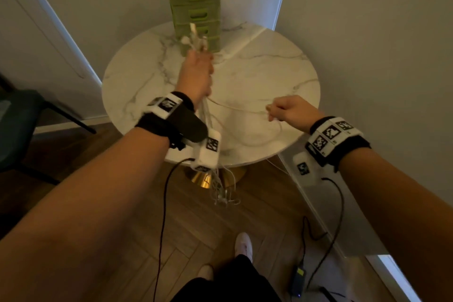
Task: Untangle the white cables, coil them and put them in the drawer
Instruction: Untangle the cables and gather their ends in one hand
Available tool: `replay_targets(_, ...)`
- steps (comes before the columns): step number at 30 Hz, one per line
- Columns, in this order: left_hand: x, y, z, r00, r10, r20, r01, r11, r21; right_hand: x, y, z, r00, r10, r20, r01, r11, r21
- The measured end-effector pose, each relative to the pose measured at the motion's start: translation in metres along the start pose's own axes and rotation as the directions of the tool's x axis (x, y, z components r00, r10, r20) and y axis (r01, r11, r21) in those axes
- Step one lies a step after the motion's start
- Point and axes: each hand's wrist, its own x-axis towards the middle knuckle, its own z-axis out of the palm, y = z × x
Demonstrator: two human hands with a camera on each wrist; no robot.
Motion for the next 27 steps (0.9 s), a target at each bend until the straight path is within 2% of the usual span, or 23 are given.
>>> replay_targets(2, 0.007, 0.006, -0.019, 0.998, 0.017, -0.061, -0.017, 1.0, 0.007, -0.007, 0.016, -0.014, 0.999, 0.048, -0.012, -0.049, 0.996, -0.069)
replay_targets(3, 0.006, 0.006, -0.021, 0.999, 0.031, -0.04, -0.028, 0.998, 0.063, -0.007, 0.017, -0.016, 0.999, 0.046, -0.024, -0.048, 0.995, -0.084)
replay_targets(6, -0.015, -0.006, 0.004, 0.981, 0.034, 0.189, -0.096, 0.939, 0.33, 0.004, -0.011, -0.005, 0.993, -0.076, -0.086, 0.069, 0.994, -0.083)
replay_targets(8, -0.029, -0.016, 0.021, 0.944, -0.028, 0.33, -0.106, 0.918, 0.383, 0.01, -0.035, 0.002, 0.984, -0.145, -0.107, 0.147, 0.989, 0.014)
replay_targets(9, -0.034, -0.02, 0.025, 0.933, -0.066, 0.353, -0.078, 0.922, 0.378, 0.011, -0.041, 0.003, 0.98, -0.163, -0.112, 0.171, 0.983, 0.069)
replay_targets(12, -0.03, -0.023, 0.018, 0.949, -0.112, 0.294, -0.001, 0.934, 0.357, 0.005, -0.034, -0.004, 0.984, -0.148, -0.096, 0.156, 0.984, 0.082)
replay_targets(16, -0.015, -0.013, -0.003, 0.995, -0.044, 0.093, 0.021, 0.973, 0.232, -0.013, 0.014, -0.004, 0.999, -0.016, -0.041, 0.021, 0.993, 0.116)
replay_targets(18, -0.008, -0.007, -0.011, 0.999, -0.032, -0.008, 0.033, 0.989, 0.145, -0.021, 0.039, 0.01, 0.997, 0.068, 0.027, -0.071, 0.989, 0.127)
replay_targets(20, -0.004, -0.004, -0.013, 0.999, -0.014, -0.048, 0.019, 0.994, 0.104, -0.028, 0.056, 0.028, 0.985, 0.13, 0.116, -0.144, 0.982, 0.121)
replay_targets(22, -0.001, -0.003, -0.014, 0.997, 0.011, -0.081, -0.004, 0.996, 0.086, -0.035, 0.064, 0.046, 0.956, 0.173, 0.236, -0.198, 0.976, 0.086)
replay_targets(25, 0.002, -0.001, -0.016, 0.99, 0.037, -0.133, -0.028, 0.997, 0.067, -0.044, 0.072, 0.073, 0.856, 0.254, 0.45, -0.256, 0.965, -0.058)
replay_targets(26, 0.002, -0.001, -0.017, 0.991, 0.037, -0.126, -0.029, 0.997, 0.067, -0.046, 0.073, 0.08, 0.826, 0.27, 0.495, -0.274, 0.959, -0.066)
replay_targets(27, 0.002, -0.002, -0.018, 0.994, 0.033, -0.105, -0.025, 0.997, 0.071, -0.047, 0.073, 0.085, 0.817, 0.274, 0.507, -0.285, 0.957, -0.058)
